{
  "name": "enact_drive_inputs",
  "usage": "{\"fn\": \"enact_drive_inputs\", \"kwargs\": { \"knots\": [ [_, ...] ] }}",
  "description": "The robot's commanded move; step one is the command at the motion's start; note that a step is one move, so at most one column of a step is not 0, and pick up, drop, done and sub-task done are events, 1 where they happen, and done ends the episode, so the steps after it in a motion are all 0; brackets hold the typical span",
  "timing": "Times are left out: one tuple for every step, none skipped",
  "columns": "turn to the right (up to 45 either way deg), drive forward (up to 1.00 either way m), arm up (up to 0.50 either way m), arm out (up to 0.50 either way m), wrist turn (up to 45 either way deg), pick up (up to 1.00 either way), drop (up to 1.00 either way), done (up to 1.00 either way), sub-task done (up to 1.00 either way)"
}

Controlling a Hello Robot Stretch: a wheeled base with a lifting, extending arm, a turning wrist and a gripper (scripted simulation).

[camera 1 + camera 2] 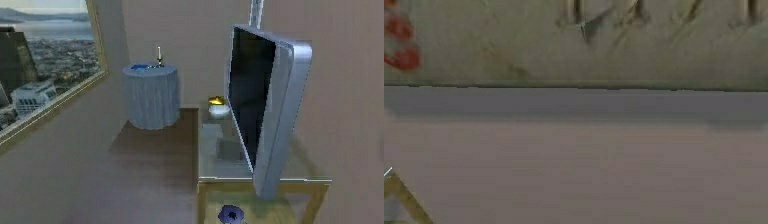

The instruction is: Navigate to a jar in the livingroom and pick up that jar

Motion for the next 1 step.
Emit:
{"fn": "enact_drive_inputs", "kwargs": {
  "knots": [
    [-18.0, 0.0, 0.0, 0.0, 0.0, 0.0, 0.0, 0.0, 0.0]
  ]
}}
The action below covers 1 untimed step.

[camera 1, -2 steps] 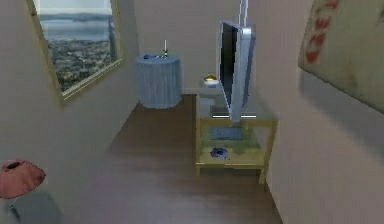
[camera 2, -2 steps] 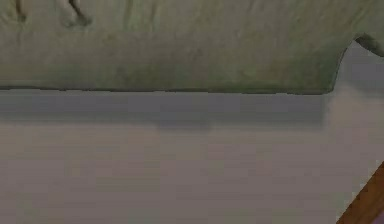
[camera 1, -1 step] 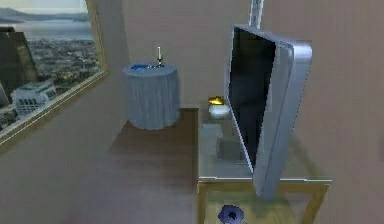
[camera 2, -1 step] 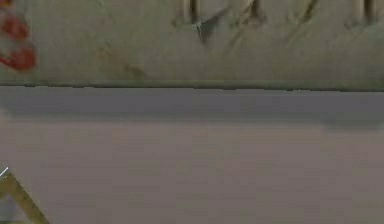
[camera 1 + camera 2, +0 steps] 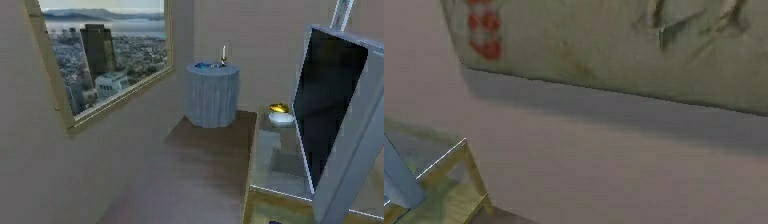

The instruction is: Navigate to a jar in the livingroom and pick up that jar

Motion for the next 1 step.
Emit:
{"fn": "enact_drive_inputs", "kwargs": {
  "knots": [
    [0.0, 1.0, 0.0, 0.0, 0.0, 0.0, 0.0, 0.0, 0.0]
  ]
}}
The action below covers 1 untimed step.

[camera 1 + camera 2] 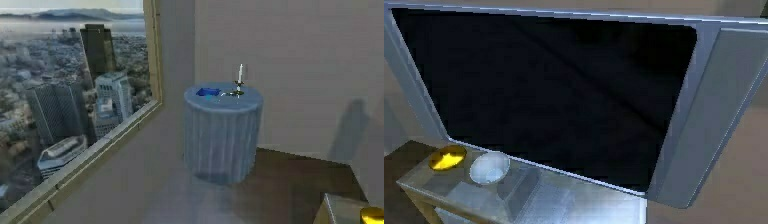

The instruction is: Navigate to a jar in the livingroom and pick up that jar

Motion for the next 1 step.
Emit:
{"fn": "enact_drive_inputs", "kwargs": {
  "knots": [
    [-12.0, 0.0, 0.0, 0.0, 0.0, 0.0, 0.0, 0.0, 0.0]
  ]
}}
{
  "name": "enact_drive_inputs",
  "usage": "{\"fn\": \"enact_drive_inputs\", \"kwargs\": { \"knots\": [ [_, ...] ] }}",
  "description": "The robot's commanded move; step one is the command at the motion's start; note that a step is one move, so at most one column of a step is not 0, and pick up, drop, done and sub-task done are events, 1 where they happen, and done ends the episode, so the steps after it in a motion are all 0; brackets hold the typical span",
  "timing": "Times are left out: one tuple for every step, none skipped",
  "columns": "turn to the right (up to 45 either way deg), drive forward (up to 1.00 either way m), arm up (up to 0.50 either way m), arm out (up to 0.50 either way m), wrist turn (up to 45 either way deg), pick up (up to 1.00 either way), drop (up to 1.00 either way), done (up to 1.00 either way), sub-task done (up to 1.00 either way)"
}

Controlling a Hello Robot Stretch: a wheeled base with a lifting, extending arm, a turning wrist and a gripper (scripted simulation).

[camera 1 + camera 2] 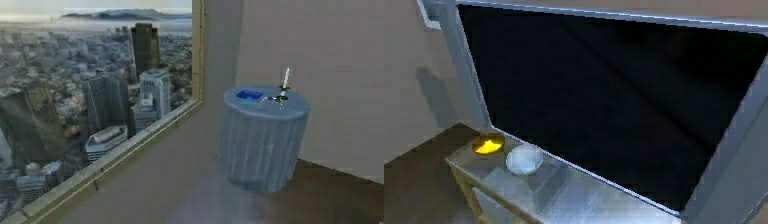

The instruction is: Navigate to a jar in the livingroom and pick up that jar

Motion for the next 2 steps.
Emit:
{"fn": "enact_drive_inputs", "kwargs": {
  "knots": [
    [0.0, 0.15, 0.0, 0.0, 0.0, 0.0, 0.0, 0.0, 0.0],
    [-15.0, 0.0, 0.0, 0.0, 0.0, 0.0, 0.0, 0.0, 0.0]
  ]
}}
